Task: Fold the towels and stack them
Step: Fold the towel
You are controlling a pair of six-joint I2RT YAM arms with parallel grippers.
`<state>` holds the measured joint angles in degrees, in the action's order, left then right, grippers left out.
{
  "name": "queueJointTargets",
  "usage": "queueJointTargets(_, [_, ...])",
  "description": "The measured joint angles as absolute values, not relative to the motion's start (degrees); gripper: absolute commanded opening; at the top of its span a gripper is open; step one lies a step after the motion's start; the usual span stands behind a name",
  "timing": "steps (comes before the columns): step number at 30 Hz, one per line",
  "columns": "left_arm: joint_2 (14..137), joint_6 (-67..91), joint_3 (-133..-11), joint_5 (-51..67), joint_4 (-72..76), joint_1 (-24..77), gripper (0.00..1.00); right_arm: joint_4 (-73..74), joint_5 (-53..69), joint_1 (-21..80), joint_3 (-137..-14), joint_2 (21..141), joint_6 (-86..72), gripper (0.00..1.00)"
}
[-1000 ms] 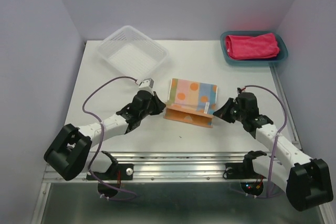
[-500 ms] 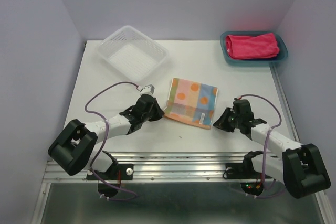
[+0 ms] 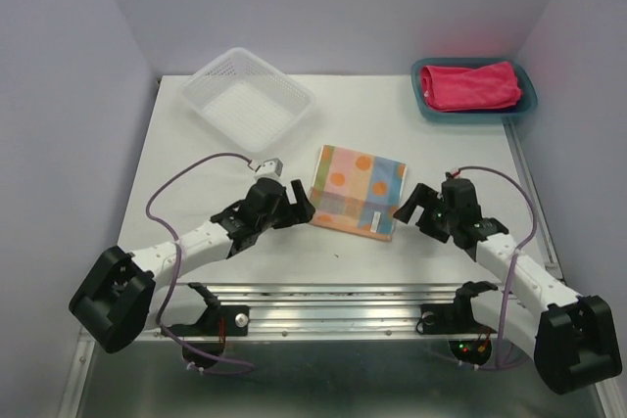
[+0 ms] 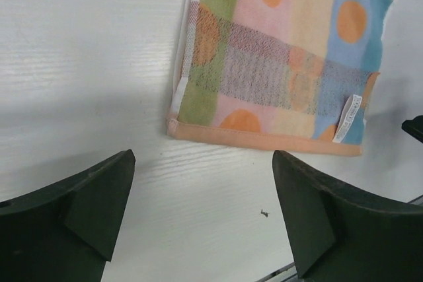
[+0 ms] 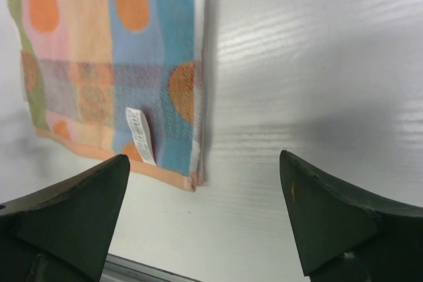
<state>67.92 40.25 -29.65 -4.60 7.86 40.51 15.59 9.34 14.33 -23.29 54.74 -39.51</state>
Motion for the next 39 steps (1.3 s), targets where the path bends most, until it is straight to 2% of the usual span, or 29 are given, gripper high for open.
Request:
queueJointTargets(5, [71.9, 35.9, -38.3, -5.8, 6.3, 40.5, 0.99, 16.4, 3.6, 14.3, -30.9, 56.5, -38.7, 1.00])
queueJointTargets(13, [92.3, 27.8, -62.8, -6.2, 5.3, 38.8, 0.99, 14.5, -5.8, 14.3, -44.6, 73.8, -37.5, 1.00])
queueJointTargets(18, [104.4, 24.7, -74.4, -3.7, 2.2, 34.9, 0.90, 14.0, -7.2, 13.9, -50.1, 83.7, -36.2, 1.00])
queueJointTargets(24, [112.2, 21.9, -81.2, -2.8, -1.5, 32.5, 0.71, 13.8, -9.3, 13.4, -56.3, 92.1, -34.7, 1.00])
queueJointTargets(26, [113.4, 21.3, -82.4, -2.4, -2.0, 32.4, 0.68, 13.4, -9.6, 13.1, -57.0, 93.6, -34.3, 0.97])
queueJointTargets(31, [116.7, 20.3, -85.1, -1.7, -2.7, 32.4, 0.61, 13.0, -10.0, 12.7, -57.7, 96.2, -33.8, 0.81])
queueJointTargets(39, [122.4, 20.0, -89.7, -0.8, -4.0, 31.5, 0.58, 12.1, -9.8, 11.9, -59.2, 100.4, -33.2, 0.61])
